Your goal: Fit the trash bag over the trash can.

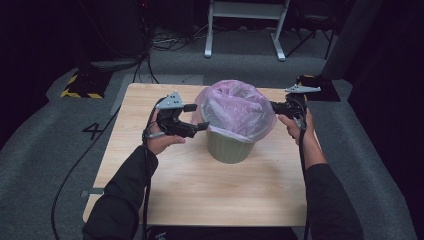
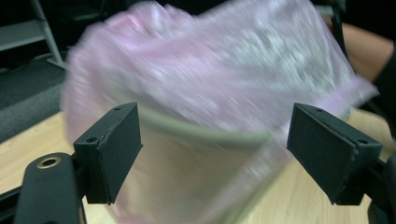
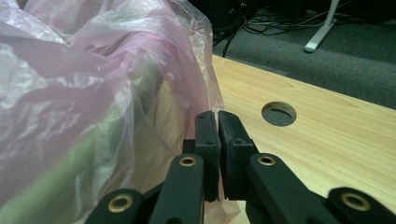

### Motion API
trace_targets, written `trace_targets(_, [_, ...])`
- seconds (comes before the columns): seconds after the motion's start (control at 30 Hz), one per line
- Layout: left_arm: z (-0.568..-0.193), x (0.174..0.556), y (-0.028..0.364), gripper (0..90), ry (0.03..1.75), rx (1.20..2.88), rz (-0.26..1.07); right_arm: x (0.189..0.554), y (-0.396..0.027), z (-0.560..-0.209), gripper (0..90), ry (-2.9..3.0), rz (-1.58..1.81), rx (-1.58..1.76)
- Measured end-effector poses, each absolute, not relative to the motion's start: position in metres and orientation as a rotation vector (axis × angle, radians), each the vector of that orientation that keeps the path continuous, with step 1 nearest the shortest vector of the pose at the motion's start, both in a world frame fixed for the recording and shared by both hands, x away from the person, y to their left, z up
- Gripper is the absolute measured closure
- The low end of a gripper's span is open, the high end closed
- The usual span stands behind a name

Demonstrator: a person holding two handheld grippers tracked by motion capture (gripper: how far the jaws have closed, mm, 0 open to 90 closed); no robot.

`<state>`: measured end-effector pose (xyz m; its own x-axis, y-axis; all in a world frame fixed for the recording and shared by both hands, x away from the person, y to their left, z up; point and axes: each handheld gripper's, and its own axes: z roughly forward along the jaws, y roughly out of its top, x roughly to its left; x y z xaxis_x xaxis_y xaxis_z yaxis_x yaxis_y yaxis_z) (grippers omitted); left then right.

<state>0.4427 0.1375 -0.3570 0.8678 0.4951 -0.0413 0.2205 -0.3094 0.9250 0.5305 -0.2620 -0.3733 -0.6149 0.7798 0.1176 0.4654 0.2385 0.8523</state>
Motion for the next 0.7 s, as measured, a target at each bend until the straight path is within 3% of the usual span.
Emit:
trace_targets(0.13, [-0.369,0.438,0.138,30.0,0.511,1.904,0.288,0.530,-0.261,-0.373,87.1,2.201,1.327,1.136])
trace_targets(0.17, [-0.370,0.437,0.140,37.9,0.503,1.902,0.291,0.529,-0.260,-0.373,87.2,2.207,1.329,1.131])
trace_targets(0.27, [-0.377,0.435,0.144,51.9,0.497,1.918,0.295,0.528,-0.257,-0.373,87.0,2.219,1.322,1.109])
trace_targets(0.33, [-0.382,0.433,0.142,56.6,0.489,1.954,0.323,0.527,-0.256,-0.373,87.0,2.226,1.324,1.099])
trace_targets(0.5, [-0.391,0.429,0.138,82.1,0.486,1.981,0.402,0.525,-0.255,-0.374,87.2,2.220,1.327,1.089])
trace_targets(0.7, [-0.396,0.424,0.132,89.9,0.463,1.982,0.451,0.524,-0.256,-0.374,87.8,2.217,1.316,1.077])
